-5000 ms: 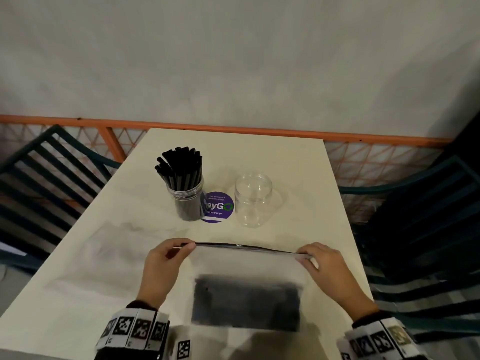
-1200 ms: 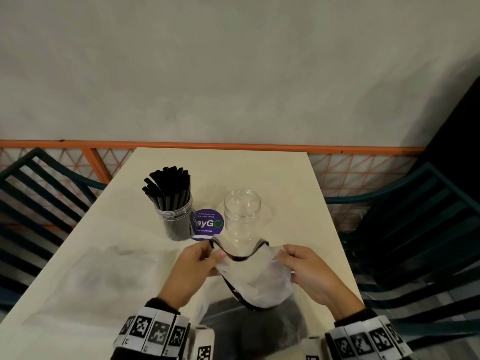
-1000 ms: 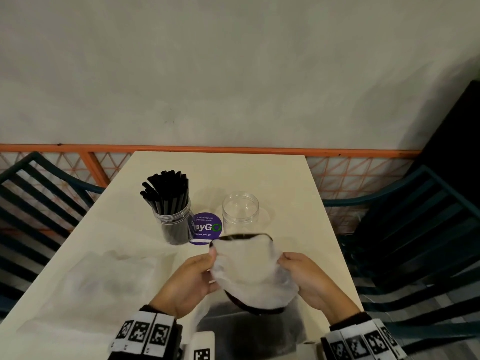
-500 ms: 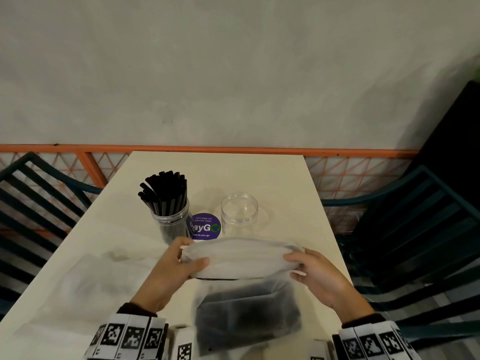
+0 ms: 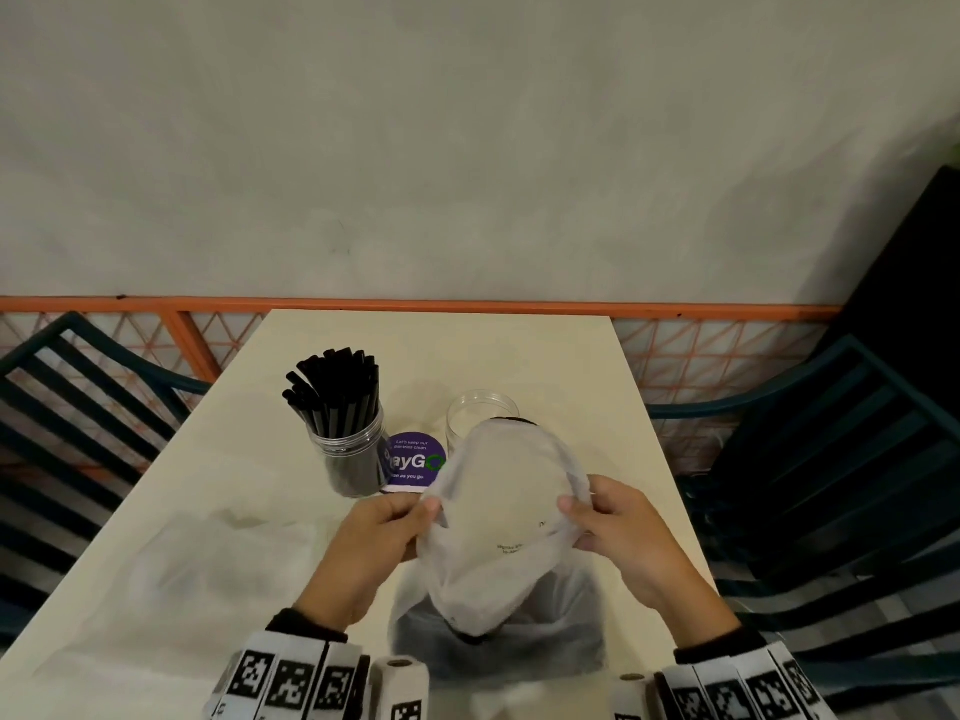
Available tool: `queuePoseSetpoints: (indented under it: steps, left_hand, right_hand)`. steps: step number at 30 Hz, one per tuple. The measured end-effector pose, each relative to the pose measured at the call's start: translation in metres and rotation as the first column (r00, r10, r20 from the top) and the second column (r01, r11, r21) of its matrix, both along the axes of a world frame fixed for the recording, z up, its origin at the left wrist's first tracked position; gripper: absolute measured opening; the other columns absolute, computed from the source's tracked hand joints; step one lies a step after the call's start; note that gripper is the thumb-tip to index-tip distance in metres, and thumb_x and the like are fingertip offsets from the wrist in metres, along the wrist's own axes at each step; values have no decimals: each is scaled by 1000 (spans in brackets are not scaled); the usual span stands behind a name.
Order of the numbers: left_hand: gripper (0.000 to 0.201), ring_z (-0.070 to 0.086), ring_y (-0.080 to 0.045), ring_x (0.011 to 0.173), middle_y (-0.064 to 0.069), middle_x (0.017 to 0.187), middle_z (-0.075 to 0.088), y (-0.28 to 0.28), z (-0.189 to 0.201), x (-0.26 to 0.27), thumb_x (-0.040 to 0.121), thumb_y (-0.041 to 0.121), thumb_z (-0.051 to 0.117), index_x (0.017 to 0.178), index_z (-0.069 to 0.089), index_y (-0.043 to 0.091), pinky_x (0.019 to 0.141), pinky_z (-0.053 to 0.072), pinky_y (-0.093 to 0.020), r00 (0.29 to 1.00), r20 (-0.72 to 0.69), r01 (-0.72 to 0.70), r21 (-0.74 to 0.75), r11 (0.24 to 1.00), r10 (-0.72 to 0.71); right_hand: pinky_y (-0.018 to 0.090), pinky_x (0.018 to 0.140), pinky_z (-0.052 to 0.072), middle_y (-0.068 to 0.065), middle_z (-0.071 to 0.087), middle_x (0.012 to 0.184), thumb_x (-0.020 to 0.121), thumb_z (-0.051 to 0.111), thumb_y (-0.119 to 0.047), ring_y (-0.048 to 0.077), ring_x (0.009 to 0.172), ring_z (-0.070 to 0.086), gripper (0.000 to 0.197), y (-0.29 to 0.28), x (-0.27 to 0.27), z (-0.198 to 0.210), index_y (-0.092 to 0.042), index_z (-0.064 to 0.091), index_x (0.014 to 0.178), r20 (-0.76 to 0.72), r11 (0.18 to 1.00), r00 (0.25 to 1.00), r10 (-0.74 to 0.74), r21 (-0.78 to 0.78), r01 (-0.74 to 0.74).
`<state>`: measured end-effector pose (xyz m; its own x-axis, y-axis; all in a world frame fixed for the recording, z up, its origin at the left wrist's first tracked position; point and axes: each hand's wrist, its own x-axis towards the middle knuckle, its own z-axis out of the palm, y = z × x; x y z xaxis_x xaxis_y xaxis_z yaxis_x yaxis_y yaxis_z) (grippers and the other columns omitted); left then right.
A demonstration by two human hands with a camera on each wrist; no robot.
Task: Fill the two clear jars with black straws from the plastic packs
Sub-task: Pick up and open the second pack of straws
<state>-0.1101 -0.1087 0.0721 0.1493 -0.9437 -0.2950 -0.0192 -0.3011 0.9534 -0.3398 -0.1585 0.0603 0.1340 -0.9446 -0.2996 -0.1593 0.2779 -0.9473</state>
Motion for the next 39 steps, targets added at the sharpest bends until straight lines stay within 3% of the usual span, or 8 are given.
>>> queuePoseSetpoints:
  steps: [4,8,13,17,21,27,34,39]
  left_hand:
    - [25,66,-17,72,-6,81,72,2,1,2,90,15,47,81,70,10,64,56,-29,918,-397,62,148,987,2]
    - [26,69,-22,69,-10,82,73,3,-4,20,71,13,52,84,72,5,63,57,-34,750,-630,-20,282,959,201]
    - [13,65,-16,59,-2,66,70,2,-9,21,72,15,49,78,60,13,62,53,-31,698,-661,-48,342,939,276]
    - [23,58,-16,82,-2,82,69,6,-5,21,80,31,64,94,66,12,84,46,-34,810,-561,-72,196,978,172]
    - [28,61,-18,86,-8,97,66,7,-4,15,75,6,69,102,59,8,74,51,-28,982,-156,-99,48,994,105]
    - [14,49,-23,77,-9,86,54,2,-4,22,76,2,62,85,53,8,69,42,-35,913,208,-337,-103,936,351]
    - [24,61,-21,71,-7,74,69,8,7,7,83,32,62,76,68,10,64,48,-31,824,495,-167,-256,952,277]
    - [20,66,-28,85,-16,91,71,4,5,10,83,22,63,97,64,8,77,55,-38,978,101,-178,-38,983,181]
  right_hand:
    - [31,64,58,16,71,92,85,61,-9,24,78,69,31,0,-3,1,5,57,112,384,970,921,-70,240,-27]
    - [38,55,60,19,73,84,43,91,-9,28,70,72,50,-2,-23,0,2,71,87,675,913,709,-205,393,-110]
    - [41,59,60,21,71,85,81,52,-13,32,75,71,25,-3,-26,-3,4,61,96,681,881,677,-278,462,-102]
    - [38,72,52,12,67,87,80,66,-10,26,83,64,33,2,-27,-2,-14,52,109,526,951,847,-80,295,-94]
    - [31,74,50,12,54,105,86,60,-6,25,92,56,40,3,-22,-1,-22,41,117,97,993,995,20,116,-31]
    - [39,78,59,7,69,91,85,65,-17,21,81,67,15,-4,-24,5,-12,62,98,-196,977,968,-159,-173,125]
    - [28,76,56,17,73,97,86,61,-4,26,90,69,23,5,-13,8,-6,66,108,134,1000,991,27,-11,-26]
    - [35,63,57,19,69,93,88,50,1,28,77,67,22,-3,-8,6,2,56,109,452,950,887,-95,307,-55]
